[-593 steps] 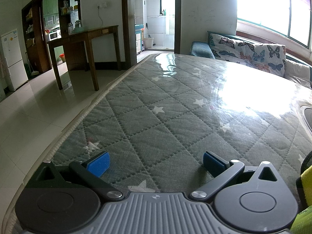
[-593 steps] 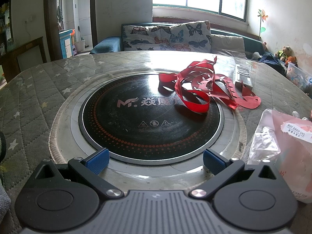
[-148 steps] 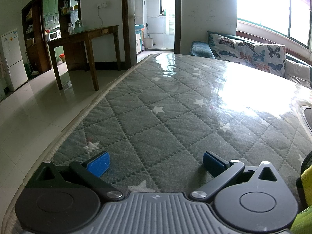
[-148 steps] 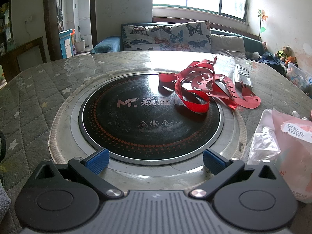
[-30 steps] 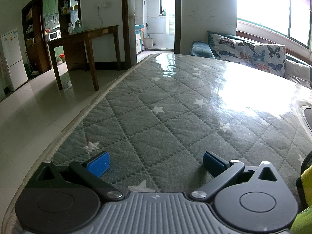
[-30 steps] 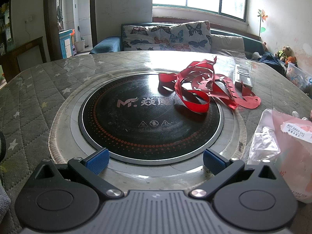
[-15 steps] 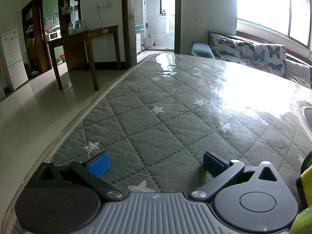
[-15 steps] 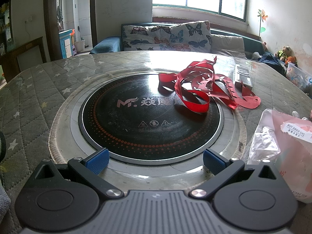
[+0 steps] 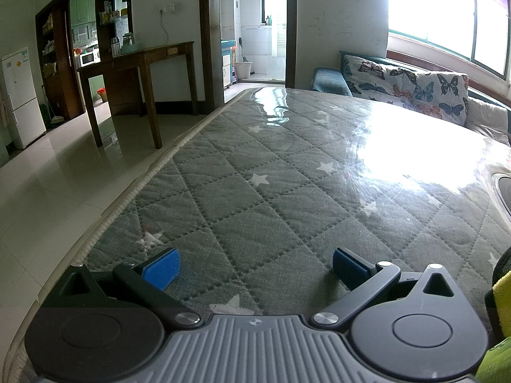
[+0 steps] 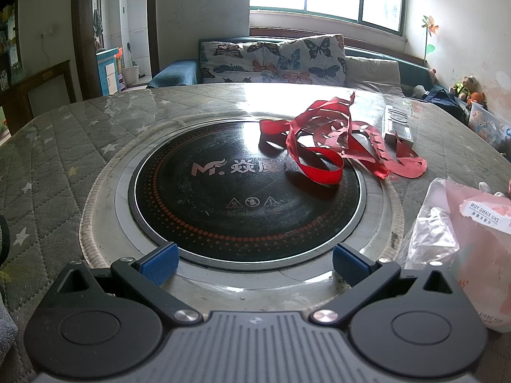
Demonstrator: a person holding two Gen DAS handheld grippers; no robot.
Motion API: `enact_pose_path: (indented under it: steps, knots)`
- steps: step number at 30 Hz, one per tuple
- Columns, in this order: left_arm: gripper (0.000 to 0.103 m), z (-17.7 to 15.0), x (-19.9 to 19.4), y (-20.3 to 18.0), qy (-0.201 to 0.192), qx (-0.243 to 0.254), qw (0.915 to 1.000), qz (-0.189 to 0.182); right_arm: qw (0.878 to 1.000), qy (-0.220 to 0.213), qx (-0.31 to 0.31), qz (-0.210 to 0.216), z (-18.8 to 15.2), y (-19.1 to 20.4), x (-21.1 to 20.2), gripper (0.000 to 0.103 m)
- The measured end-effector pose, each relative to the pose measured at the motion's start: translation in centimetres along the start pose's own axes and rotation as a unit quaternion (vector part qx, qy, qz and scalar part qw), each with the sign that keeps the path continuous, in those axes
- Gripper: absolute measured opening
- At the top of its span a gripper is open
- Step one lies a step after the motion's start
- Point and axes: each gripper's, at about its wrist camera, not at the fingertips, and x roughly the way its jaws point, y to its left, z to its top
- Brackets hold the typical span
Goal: Clean container
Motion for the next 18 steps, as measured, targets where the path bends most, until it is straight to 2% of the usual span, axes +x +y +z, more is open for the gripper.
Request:
enact_pose_path:
  steps: [18]
  knots:
    - [0.103, 0.04, 0.05, -0.68, 0.0, 0.0, 1.0, 0.0, 1.0, 0.0, 0.0, 0.0, 0.0, 0.02, 0.0, 0.103]
